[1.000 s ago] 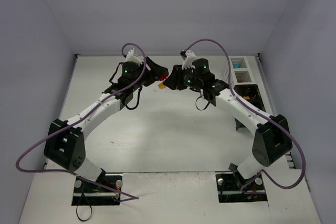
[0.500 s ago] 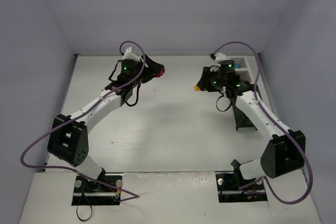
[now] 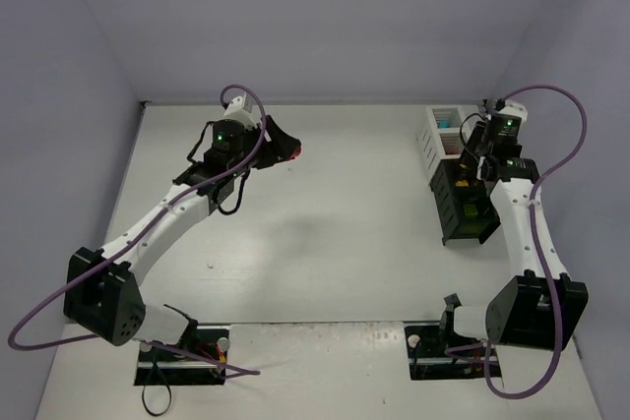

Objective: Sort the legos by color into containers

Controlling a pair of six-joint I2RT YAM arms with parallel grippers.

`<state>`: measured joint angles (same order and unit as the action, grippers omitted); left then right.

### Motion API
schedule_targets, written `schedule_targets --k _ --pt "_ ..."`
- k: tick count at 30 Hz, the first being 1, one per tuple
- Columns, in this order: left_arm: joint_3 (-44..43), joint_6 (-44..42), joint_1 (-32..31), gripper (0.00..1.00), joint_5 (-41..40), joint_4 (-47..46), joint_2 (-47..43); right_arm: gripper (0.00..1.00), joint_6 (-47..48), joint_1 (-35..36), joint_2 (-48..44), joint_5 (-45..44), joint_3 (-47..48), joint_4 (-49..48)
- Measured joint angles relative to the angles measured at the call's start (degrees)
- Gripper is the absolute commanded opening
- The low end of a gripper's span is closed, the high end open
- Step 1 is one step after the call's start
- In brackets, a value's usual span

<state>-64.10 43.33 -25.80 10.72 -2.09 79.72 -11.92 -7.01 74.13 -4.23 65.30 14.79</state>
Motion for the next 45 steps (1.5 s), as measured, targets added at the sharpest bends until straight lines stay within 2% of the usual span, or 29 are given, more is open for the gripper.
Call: schedule_targets --k 9,12,13,15,16,19,25,29,34,41,45 --pt "0.07 -2.60 -0.46 0.00 0.70 2.08 -1.73 0.00 -1.79 -1.60 7.50 -1.11 0.37 0.00" --pt "0.07 -2.67 -0.46 0.00 1.27 2.29 -1.73 0.15 -2.43 -1.60 10.27 -1.07 0.37 0.00" --pt "0.07 -2.67 -0.46 0.00 1.38 2.29 -1.73 0.29 -2.64 -1.60 10.97 -1.01 0.37 0.00" --pt "0.07 -2.64 -0.46 0.00 1.66 2.27 -1.73 0.44 -2.99 -1.60 11.67 -0.92 0.37 0.00" --pt "0.07 -2.62 -0.46 0.00 1.84 2.27 -1.73 0.58 -3.17 -1.60 11.72 -0.87 0.37 0.00" --pt "0.07 -2.36 -0.46 0.02 2.21 2.25 -1.68 0.68 -3.02 -1.53 11.45 -0.50 0.37 -0.17" --pt "-0.28 -0.04 -0.46 0.03 3.15 1.70 0.37 0.67 -2.36 0.59 6.93 3.26 0.46 -0.22" --pt "-2.21 3.85 -0.46 0.03 3.63 0.57 3.93 0.64 -0.70 7.45 0.66 10.03 0.52 -3.21" --pt "-4.31 10.43 -0.50 0.03 4.11 -3.08 7.52 0.64 -1.55 16.22 -3.69 21.79 0.52 -12.92" --pt "-5.40 17.29 -0.76 0.03 3.58 -7.85 8.37 0.66 -2.05 30.21 1.88 26.36 1.79 -21.49" --pt "-5.95 18.95 -0.87 0.04 2.78 -9.92 8.37 0.66 -2.45 33.81 7.19 27.15 4.09 -22.97"
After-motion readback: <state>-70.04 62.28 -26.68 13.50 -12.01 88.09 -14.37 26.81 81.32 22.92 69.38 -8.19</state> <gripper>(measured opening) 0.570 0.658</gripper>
